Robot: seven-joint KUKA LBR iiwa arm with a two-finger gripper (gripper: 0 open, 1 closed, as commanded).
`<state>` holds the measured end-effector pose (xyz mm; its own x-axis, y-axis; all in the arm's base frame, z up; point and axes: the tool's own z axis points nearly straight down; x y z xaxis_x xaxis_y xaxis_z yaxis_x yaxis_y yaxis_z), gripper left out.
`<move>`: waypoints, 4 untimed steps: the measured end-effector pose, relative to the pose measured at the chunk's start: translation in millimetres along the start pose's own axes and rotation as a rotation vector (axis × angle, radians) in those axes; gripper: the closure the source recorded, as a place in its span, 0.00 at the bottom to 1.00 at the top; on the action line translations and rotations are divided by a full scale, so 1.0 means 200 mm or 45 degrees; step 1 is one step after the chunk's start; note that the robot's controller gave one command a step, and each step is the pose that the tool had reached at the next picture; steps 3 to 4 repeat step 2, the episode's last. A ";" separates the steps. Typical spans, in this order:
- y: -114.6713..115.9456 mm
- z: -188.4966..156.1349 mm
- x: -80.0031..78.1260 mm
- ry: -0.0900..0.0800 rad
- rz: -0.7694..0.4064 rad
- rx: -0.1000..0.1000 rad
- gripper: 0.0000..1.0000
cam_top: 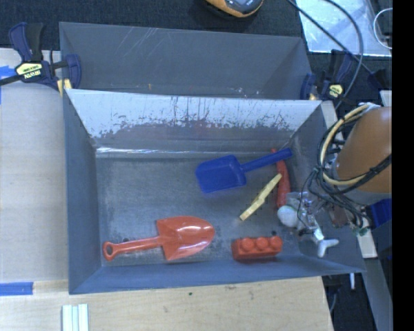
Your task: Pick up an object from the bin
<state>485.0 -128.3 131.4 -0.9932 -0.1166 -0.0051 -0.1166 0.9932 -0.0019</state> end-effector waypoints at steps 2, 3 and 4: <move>0.00 -0.07 -0.01 -0.008 0.000 0.003 1.00; 0.00 -0.07 -0.01 -0.008 0.000 0.003 1.00; 0.00 -0.07 -0.01 -0.008 0.000 0.003 1.00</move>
Offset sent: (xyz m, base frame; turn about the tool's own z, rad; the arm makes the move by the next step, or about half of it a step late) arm -0.0001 0.0001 0.0001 0.0000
